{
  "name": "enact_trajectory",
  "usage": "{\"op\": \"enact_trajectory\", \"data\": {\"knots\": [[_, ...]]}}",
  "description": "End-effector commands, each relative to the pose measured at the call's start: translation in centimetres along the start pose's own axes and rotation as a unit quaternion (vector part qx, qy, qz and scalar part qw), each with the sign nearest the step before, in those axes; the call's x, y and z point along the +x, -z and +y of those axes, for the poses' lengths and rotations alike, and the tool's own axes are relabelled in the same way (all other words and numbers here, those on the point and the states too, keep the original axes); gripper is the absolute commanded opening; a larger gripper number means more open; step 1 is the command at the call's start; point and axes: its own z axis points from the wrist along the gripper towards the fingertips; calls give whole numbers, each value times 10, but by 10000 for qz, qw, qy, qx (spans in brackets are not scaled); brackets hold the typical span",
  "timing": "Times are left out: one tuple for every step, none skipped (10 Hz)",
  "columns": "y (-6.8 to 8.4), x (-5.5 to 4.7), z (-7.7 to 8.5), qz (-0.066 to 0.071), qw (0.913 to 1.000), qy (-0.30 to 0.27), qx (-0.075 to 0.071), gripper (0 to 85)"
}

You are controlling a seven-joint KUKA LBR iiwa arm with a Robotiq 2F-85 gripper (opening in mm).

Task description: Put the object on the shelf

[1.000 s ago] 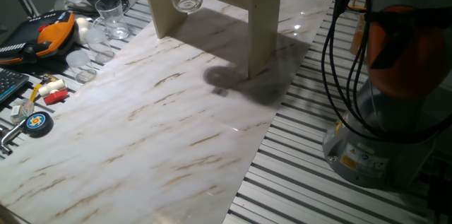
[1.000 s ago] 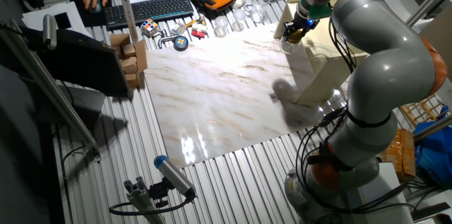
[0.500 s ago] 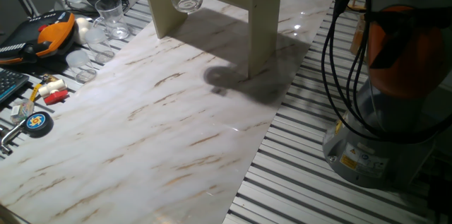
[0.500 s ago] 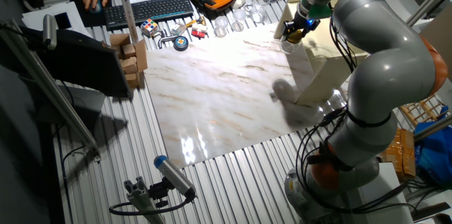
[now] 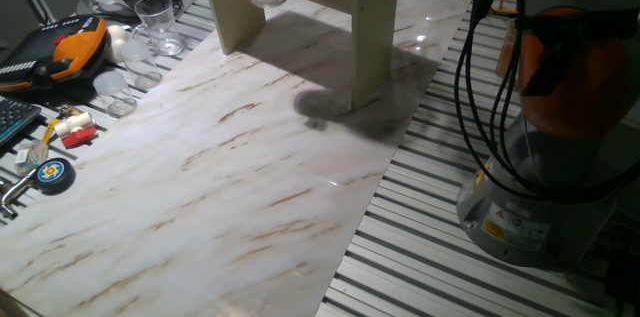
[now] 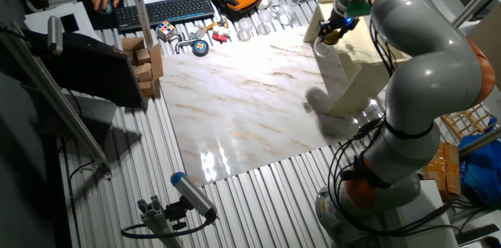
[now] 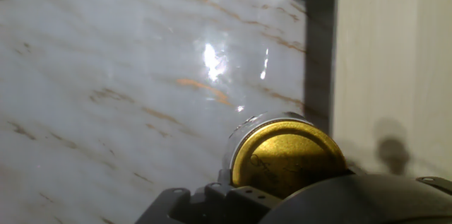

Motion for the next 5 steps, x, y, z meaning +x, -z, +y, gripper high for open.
{"op": "enact_trajectory", "data": {"knots": [[3,-1,-3,-8,10000,45,24,0],[5,-2,-7,-10,9999,115,47,0],[8,-3,-12,-9,9998,176,47,0],[10,-4,-18,-25,9996,261,62,0],[12,-6,-24,-48,9993,361,76,0]]}}
